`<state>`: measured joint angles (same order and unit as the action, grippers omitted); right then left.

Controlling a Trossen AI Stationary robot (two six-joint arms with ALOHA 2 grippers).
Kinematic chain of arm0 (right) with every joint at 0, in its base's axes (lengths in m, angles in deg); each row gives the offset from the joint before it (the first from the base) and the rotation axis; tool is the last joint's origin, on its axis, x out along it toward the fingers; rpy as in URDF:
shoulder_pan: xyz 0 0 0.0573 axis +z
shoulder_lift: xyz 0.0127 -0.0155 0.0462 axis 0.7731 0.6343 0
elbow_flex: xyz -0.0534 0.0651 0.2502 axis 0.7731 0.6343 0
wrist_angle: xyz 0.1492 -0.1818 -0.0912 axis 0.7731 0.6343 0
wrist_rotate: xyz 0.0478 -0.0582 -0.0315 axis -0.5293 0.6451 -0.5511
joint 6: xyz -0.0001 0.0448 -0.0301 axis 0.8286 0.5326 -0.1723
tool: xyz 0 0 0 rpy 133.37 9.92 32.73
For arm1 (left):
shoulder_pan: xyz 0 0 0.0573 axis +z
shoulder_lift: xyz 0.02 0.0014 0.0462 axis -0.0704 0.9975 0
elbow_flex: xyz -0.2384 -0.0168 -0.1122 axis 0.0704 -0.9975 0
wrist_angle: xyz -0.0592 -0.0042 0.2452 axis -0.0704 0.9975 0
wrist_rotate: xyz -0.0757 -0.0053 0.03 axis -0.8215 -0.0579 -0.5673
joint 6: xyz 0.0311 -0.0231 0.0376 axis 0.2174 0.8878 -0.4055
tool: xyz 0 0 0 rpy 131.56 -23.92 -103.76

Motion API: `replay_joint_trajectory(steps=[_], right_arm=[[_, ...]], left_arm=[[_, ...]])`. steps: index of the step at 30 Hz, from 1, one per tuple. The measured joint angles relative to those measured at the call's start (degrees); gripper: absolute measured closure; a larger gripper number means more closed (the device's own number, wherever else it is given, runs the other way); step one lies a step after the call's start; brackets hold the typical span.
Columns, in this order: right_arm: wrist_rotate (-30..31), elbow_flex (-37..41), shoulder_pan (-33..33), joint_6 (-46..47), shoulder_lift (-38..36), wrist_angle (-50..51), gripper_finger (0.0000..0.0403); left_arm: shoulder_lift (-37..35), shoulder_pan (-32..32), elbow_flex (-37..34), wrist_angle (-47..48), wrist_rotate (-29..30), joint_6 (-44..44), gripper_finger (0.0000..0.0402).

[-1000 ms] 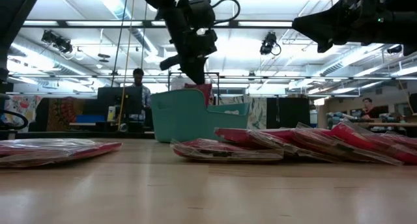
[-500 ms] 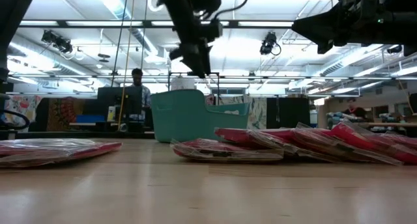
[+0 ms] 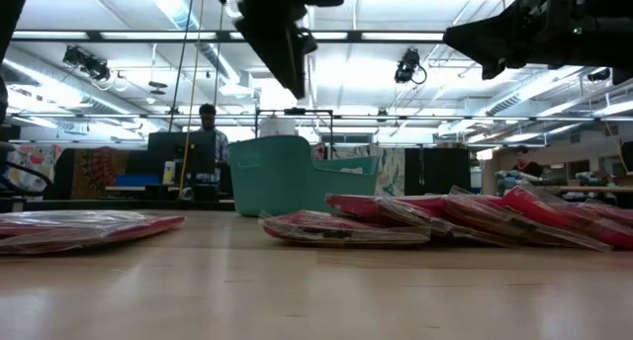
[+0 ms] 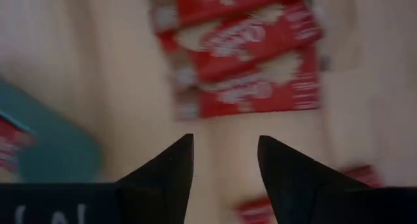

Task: Sort popcorn bags into baskets
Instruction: Put the popcorn bag into the green bin

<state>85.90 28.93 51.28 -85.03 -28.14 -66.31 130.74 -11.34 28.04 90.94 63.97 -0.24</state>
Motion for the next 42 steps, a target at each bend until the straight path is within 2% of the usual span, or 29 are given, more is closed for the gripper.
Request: replay_joint_trajectory(steps=[4, 12, 17, 22, 25, 30, 34, 37, 42], right_arm=[[0.0, 0.0, 0.0, 0.0, 0.0, -0.13, 0.0325], [0.0, 0.0, 0.0, 0.0, 0.02, -0.63, 0.0325], [0.0, 0.0, 0.0, -0.05, 0.02, -1.94, 0.0325], [0.0, 0.0, 0.0, -1.04, 0.02, -2.16, 0.0325], [0.0, 0.0, 0.0, -1.62, 0.02, -2.33, 0.0325], [0.0, 0.0, -0.02, -3.52, 0.02, -3.35, 0.0325], [0.0, 0.0, -0.02, -5.69, 0.02, -4.07, 0.0325], [0.0, 0.0, -0.06, -6.18, 0.02, -4.83, 0.0325], [0.0, 0.0, -0.07, -6.49, 0.02, -5.73, 0.0325]], left_arm=[[0.02, -6.26, -3.89, 0.16, 0.08, 10.84, 0.0228], [0.02, -16.4, -11.44, 0.35, 0.39, 26.45, 0.0228], [0.02, -18.87, -14.03, 0.5, 4.76, 44.04, 0.0228], [0.02, -19.34, -16.26, 0.75, 3.29, 60.78, 0.0228], [0.02, -20.68, -16.66, 0.82, -0.23, 61.17, 0.0228], [0.03, -25.55, -16.66, 0.59, -0.81, 61.03, 0.0228], [0.39, -30.4, -16.66, -0.03, 1.7, 58.07, 0.0228], [1.02, -33.03, -16.63, -0.19, 5.24, 59.32, 0.0227], [4.14, -34.71, -16.62, -2.47, 7.22, 61.35, 0.0227]])
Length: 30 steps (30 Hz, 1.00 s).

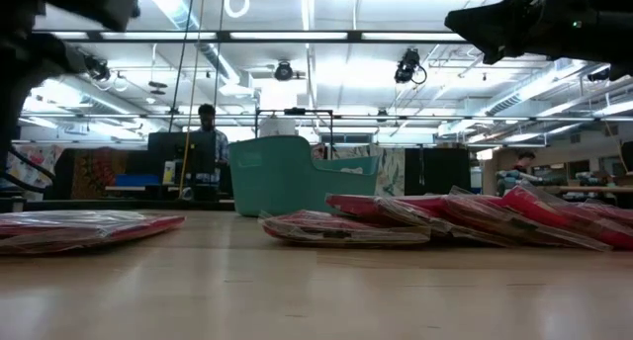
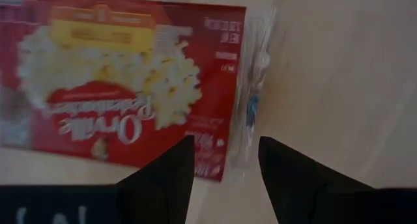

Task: Sort popcorn bags into baskets
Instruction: Put the popcorn bag into the green bin

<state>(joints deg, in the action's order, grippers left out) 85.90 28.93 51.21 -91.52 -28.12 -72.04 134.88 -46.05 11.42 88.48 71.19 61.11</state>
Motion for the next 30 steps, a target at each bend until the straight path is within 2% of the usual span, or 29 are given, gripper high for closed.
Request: replay_joint_trajectory(steps=[5, 17, 21, 27, 30], right_arm=[[0.0, 0.0, 0.0, 0.0, -0.01, -0.14, 0.0325], [0.0, 0.0, 0.0, 0.02, 0.0, -0.11, 0.0325], [0.0, 0.0, 0.0, 0.02, -0.01, -0.11, 0.0325], [0.0, 0.0, 0.0, 0.02, 0.0, -0.11, 0.0325], [0.0, 0.0, 0.0, 0.02, 0.0, -0.11, 0.0325]], left_arm=[[3.01, 0.46, -0.02, -3.35, -0.02, -0.02, 0.0227], [5.53, 0.7, 0.23, -2.34, 0.58, 0.26, 0.0235], [5.63, 0.59, 0.19, -2.4, 1.36, -0.01, 0.0276], [5.74, 0.65, 0.07, -1.75, 1.89, 0.02, 0.0381], [5.62, 0.66, 0.06, -1.9, 1.56, 0.15, 0.0392]])
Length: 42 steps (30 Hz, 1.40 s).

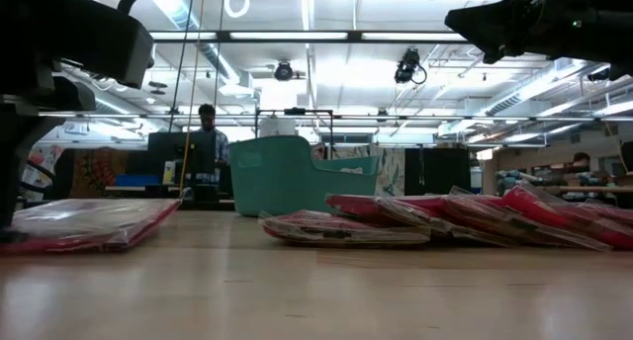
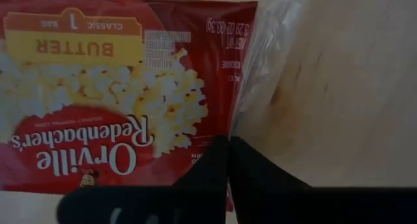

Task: Sort popcorn bags into baskets
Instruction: Put the popcorn bag into the green bin

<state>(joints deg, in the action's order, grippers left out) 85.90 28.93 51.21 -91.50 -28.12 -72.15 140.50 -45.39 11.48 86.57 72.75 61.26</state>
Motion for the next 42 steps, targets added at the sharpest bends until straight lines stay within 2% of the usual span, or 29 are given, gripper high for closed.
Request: replay_joint_trajectory(steps=[5, 11, 17, 23, 31, 42], right_arm=[[0.0, 0.0, 0.0, 0.02, -0.02, 0.0, 0.0325], [0.0, 0.0, 0.0, 0.7, 0.0, 0.19, 0.0325], [-0.02, 0.0, 0.04, 1.07, 0.31, 0.48, 0.0325], [-0.02, 0.02, 0.04, 1.09, 0.69, 0.53, 0.0325], [-0.02, 0.01, 0.04, 2.14, 0.72, 0.52, 0.0325], [-0.02, 0.02, 0.04, 2.15, 0.72, 0.53, 0.0325]], left_arm=[[-2.74, 1.34, 0.29, -0.05, -3.54, -1.61, 0.0397], [-10.96, 5.51, 3.11, 3.52, -3.48, -4.76, 0.0399], [-18.14, 9.93, 6.58, 8.2, 3.13, -9.16, 0.04], [-22.49, 15.08, 9.38, 7.88, 9.54, -15.62, 0.04], [-23.64, 23.14, 13.66, 5.88, 13.71, -32.62, 0.0401], [-23.62, 35.75, 15.48, -6.54, 14.75, -63.7, 0.0401]])
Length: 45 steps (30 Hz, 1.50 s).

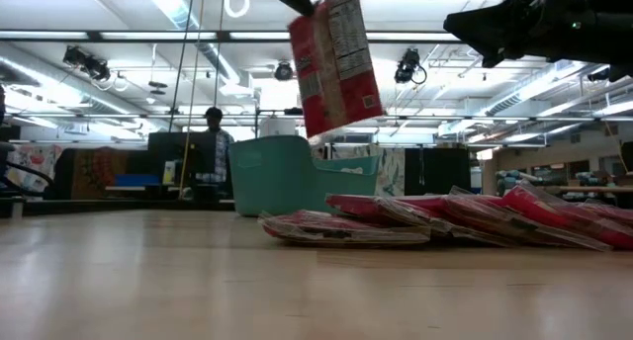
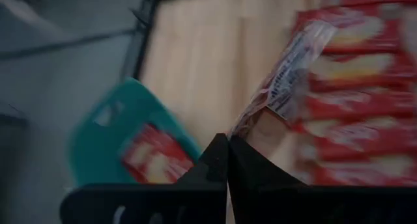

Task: Sort popcorn bags into baskets
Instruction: Put the popcorn bag into the green bin

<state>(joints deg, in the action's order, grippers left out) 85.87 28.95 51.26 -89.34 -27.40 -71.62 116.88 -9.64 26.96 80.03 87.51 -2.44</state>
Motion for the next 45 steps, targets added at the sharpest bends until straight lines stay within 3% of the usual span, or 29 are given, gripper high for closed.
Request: replay_joint_trajectory(steps=[11, 20, 28, 33, 45], right_arm=[[0.0, 0.0, 0.0, 0.01, 0.0, 0.01, 0.0325], [-0.02, 0.0, 0.0, -0.01, 0.0, 0.01, 0.0325], [-0.39, 0.0, 0.02, -0.01, 0.11, 0.49, 0.0325], [-0.42, 0.0, 0.02, -0.13, 0.56, 0.54, 0.0325], [-1.38, 0.0, 0.07, 0.82, 0.72, 0.27, 0.0325]], left_arm=[[0.11, 13.67, 0.0, -12.06, -3.46, -28.41, 0.0401], [0.53, 25.36, -3.18, -20.33, -11.49, -38.4, 0.0401], [4.71, 32.69, -5.57, -27.05, -18.31, -40.73, 0.0401], [7.8, 34.89, -5.88, -23.18, -22.21, -41.64, 0.0401], [8.57, 33.68, -5.86, -0.25, -22.97, -42.83, 0.0394]])
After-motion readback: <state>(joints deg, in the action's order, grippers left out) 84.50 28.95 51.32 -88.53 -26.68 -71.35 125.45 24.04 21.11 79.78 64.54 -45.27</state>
